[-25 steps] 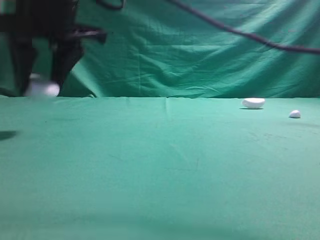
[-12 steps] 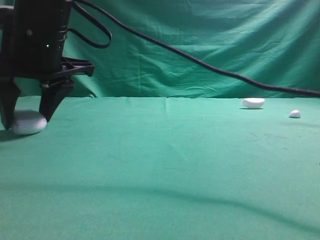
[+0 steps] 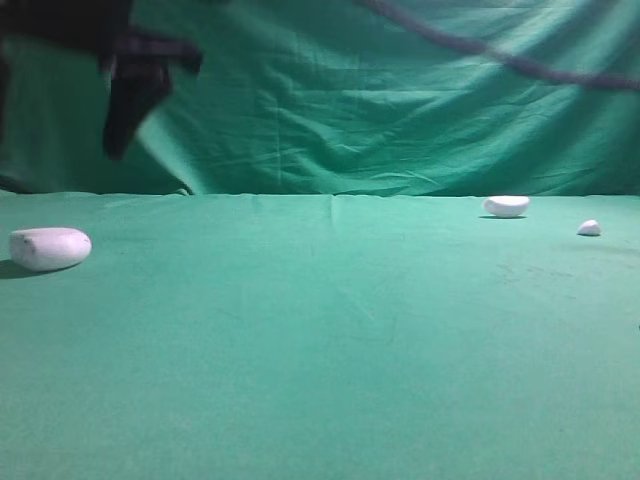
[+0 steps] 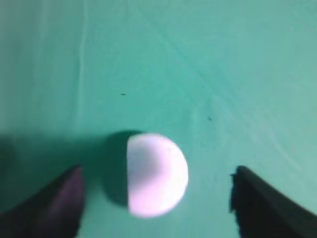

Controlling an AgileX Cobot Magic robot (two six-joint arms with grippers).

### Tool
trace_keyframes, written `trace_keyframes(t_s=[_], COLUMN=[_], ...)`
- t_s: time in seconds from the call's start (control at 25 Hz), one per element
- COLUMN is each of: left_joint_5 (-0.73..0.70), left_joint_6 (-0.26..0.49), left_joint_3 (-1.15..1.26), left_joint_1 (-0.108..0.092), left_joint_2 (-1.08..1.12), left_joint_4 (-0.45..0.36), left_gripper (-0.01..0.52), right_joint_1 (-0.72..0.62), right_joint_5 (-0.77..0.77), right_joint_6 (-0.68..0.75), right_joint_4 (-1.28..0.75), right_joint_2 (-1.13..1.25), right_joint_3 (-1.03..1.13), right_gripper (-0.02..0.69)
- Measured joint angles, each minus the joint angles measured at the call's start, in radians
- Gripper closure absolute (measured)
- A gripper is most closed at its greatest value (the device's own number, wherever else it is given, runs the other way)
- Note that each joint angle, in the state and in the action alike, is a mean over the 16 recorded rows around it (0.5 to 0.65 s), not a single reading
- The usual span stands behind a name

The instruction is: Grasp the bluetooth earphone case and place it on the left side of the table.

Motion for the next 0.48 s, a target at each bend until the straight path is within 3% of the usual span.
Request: trace_keyframes(t_s=[0.32, 0.48], left_joint_5=[0.0, 0.0], left_joint_6=[0.0, 0.0], left_joint_3=[0.0, 0.0], left_joint_1=[0.0, 0.0], left_joint_2=[0.0, 0.0], left_joint_4=[0.0, 0.0], left_gripper=[0.514, 0.514], right_joint_1=[-0.002, -0.003], right_joint_5=[0.199, 0.245], right_joint_6=[0.076, 0.081], right_joint_4=[-0.039, -0.047], right_joint_2=[-0.193, -0.297], right_joint_3=[-0.026, 0.0], right_gripper=[0.577, 0.652])
